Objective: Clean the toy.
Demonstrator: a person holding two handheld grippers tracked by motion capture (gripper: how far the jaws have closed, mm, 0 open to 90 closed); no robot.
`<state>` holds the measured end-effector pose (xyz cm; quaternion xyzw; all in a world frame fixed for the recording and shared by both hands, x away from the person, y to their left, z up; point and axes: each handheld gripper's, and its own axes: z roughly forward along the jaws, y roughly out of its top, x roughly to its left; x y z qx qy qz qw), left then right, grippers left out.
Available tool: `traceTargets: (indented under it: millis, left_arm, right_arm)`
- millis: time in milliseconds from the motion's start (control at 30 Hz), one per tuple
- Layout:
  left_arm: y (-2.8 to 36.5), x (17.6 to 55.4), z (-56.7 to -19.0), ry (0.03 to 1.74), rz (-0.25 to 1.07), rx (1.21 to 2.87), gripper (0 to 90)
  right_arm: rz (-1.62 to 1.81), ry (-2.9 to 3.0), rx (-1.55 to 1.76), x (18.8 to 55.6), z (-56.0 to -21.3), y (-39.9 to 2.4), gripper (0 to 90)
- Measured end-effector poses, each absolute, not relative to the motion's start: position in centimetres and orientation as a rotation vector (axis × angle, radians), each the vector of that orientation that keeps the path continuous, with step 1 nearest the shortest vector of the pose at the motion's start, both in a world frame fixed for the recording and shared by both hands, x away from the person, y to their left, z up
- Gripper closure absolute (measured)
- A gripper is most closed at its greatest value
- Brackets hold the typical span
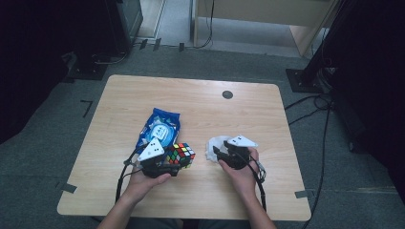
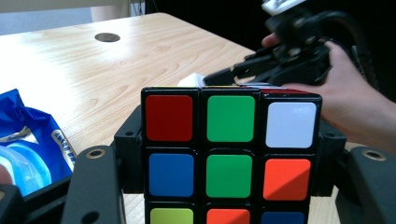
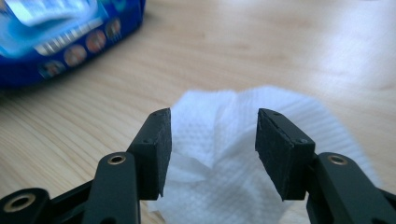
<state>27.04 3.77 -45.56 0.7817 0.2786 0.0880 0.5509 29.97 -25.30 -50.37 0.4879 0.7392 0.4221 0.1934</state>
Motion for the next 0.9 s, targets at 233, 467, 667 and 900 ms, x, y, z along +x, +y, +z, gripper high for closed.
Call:
traceTargets:
  millis: [233,467,667,900]
  left_arm:
    - [3.4,26.7,-45.9,0.64,0.259,1.893,33.6]
    - [3.4,26.6,-45.7,0.636,0.269,1.888,33.6]
    - [3.4,26.4,-45.6,0.625,0.284,1.888,33.6]
    - [3.2,26.4,-45.8,0.625,0.283,1.9,33.6]
  right_arm:
    - [1.049,2.12,1.4,30.6,-52.1,-24.1,45.1]
    - [1.039,2.116,1.384,30.5,-52.2,-24.1,48.3]
    - [1.046,2.082,1.423,30.4,-52.2,-24.9,68.0]
    - [1.08,2.069,1.465,30.0,-52.1,-25.7,87.7]
